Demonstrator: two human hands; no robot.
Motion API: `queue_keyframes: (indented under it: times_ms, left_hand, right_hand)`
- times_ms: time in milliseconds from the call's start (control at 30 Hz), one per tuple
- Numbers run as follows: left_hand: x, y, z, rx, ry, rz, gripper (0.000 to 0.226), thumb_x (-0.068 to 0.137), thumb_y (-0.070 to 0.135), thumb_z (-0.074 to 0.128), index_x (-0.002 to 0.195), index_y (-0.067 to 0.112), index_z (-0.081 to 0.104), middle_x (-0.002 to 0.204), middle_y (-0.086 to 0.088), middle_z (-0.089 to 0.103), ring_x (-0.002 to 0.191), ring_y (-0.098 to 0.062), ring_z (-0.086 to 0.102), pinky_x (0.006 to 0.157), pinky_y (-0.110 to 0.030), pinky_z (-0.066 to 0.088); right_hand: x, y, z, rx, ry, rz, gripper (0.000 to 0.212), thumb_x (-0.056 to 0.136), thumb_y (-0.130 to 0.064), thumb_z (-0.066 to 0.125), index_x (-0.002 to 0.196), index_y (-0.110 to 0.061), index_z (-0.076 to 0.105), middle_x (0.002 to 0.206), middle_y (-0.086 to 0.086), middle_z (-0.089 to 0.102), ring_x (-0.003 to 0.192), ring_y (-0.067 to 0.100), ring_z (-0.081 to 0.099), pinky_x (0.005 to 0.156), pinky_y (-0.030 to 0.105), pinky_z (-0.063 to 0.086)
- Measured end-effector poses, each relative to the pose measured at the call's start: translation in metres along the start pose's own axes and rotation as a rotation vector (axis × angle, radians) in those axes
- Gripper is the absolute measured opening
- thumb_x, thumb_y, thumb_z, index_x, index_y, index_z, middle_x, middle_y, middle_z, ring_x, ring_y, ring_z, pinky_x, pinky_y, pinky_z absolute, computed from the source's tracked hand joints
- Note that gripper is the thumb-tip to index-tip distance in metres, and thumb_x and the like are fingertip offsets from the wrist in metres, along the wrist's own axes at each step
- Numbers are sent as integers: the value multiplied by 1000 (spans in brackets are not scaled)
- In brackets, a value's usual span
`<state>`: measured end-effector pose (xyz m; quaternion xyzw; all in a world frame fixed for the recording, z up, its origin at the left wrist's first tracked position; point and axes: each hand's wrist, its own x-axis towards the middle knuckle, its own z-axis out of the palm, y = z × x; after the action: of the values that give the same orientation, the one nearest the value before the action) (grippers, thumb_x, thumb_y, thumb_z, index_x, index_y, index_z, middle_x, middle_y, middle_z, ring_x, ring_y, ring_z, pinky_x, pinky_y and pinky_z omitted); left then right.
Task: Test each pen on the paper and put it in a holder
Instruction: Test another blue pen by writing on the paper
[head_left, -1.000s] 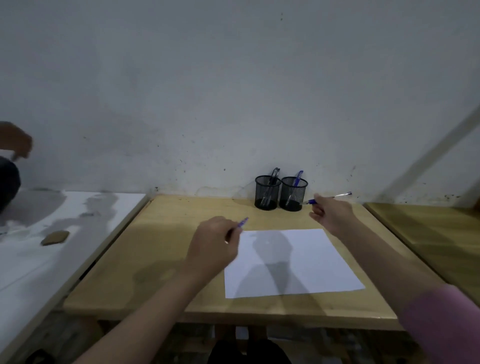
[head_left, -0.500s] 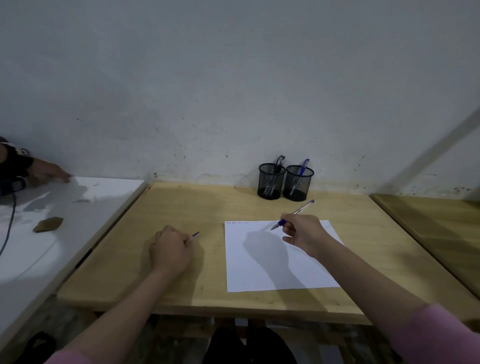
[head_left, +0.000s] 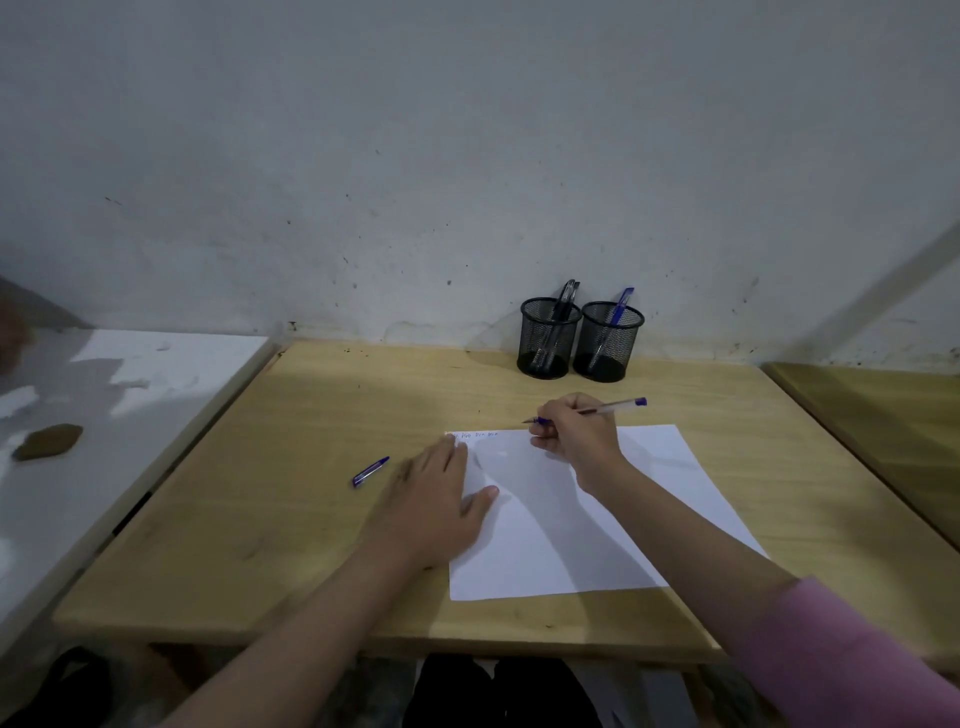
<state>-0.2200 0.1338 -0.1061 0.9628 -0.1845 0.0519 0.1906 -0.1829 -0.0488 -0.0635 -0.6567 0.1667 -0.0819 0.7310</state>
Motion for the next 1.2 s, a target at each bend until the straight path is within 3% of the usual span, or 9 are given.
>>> queue_keyframes:
  times_ms: [100,200,367,700,933,1200]
  left_hand:
    - [2,-1,1,58,-6,-19,84,78,64,16,143,12,25,154,-2,23,141,-19,21,115,-37,20]
    - [1,-1,1,64,6,-17,92,70,67,7,142,13,27,154,-1,23,140,-18,22,115,-37,21]
    - [2,0,2,80,9,-26,93,68,67,5,143,16,24,156,1,18,141,-16,18,115,-34,17]
    - [4,0,5,63,-8,-53,71,86,60,31,144,19,22,156,5,15,142,-15,16,115,-35,15]
    - [3,1,4,79,13,-57,85,73,66,13,142,18,26,155,3,19,141,-16,20,115,-35,18]
    - [4,2,4,76,1,-72,94,64,67,6,141,19,26,155,5,18,140,-15,18,114,-34,17]
  right_hand:
    - [8,1,7,-88,-37,-55,18,82,-4,68,73,-8,53,70,14,68,60,16,67,66,33,58]
    - [15,7,13,-173,-50,-156,26,76,-8,76,67,-8,51,64,15,67,53,16,66,54,31,57]
    - [21,21,19,-216,13,-227,26,78,1,64,63,-6,44,52,15,57,42,18,60,41,26,48]
    - [27,28,20,-202,-36,-281,24,76,8,57,63,-6,42,56,16,52,44,19,57,44,28,47]
    - [31,29,21,-170,-43,-250,27,73,12,55,62,-7,39,57,19,50,46,27,56,43,29,44]
    - [30,28,20,-177,-9,-263,29,73,11,57,60,-8,39,53,16,49,37,21,54,41,28,45]
